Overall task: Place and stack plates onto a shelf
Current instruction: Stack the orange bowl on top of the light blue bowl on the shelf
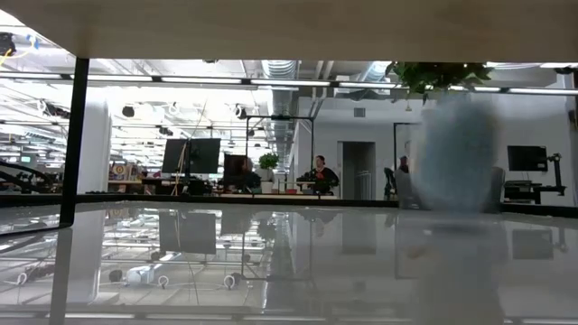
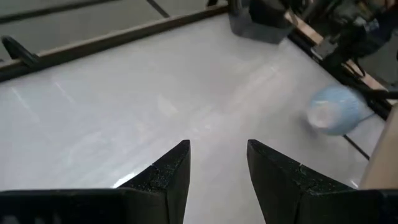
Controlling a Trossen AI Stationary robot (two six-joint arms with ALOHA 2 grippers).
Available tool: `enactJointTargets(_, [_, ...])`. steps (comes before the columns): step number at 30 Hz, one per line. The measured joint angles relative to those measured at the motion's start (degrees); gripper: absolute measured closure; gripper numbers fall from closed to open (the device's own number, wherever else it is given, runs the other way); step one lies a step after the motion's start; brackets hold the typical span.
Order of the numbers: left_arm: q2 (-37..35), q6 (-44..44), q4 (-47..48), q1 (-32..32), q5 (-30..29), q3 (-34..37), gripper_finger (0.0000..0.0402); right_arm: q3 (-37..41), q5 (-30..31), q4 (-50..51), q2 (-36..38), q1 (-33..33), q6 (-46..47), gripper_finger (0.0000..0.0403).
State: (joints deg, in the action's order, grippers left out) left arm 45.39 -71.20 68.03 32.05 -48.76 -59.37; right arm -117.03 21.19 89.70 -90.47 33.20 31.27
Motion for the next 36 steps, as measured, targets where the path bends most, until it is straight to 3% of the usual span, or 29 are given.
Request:
enactJointTargets(9, [-0.01, 0.00, 0.04, 0.00, -1.22, 0.00, 0.0258, 0.57, 1.33, 0.35, 2.78, 1.82, 4.61, 0.0335])
enactJointTargets(36, [-0.01, 0.42, 0.04, 0.00, -2.55, 0.00, 0.0258, 0.61, 1.31, 0.30, 3.18, 0.39, 4.91, 0.0332])
